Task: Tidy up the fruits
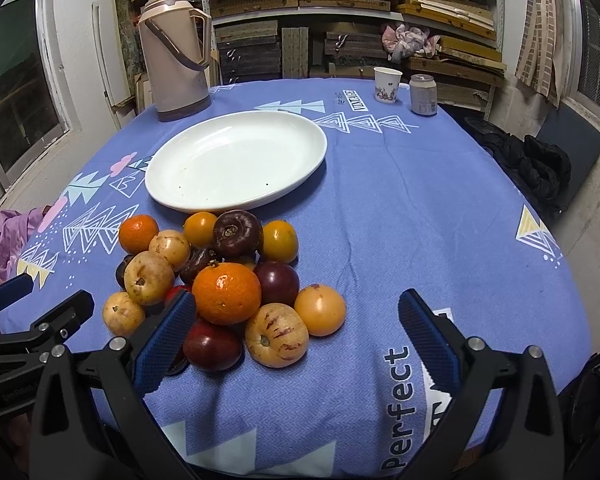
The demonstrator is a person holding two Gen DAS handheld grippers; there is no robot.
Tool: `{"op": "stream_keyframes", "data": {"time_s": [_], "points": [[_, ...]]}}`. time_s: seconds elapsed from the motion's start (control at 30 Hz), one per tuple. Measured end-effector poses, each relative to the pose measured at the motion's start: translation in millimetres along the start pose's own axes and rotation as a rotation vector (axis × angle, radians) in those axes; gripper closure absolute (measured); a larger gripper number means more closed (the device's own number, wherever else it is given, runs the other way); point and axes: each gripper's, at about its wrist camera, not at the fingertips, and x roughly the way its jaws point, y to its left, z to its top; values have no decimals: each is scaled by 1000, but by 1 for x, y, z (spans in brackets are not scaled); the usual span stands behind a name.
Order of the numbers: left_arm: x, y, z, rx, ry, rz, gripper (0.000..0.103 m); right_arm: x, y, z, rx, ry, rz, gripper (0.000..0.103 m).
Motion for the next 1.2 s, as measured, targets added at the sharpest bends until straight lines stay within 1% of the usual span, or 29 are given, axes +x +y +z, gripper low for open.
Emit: {"op": "stream_keyframes", "data": {"time_s": [0.23, 1.2], "points": [[4, 1, -1, -9, 18, -4, 3, 0, 1, -1, -6, 5, -2, 4], [4, 1, 1, -7, 11, -7, 3, 3, 3, 0, -10, 13, 0, 4]]}}
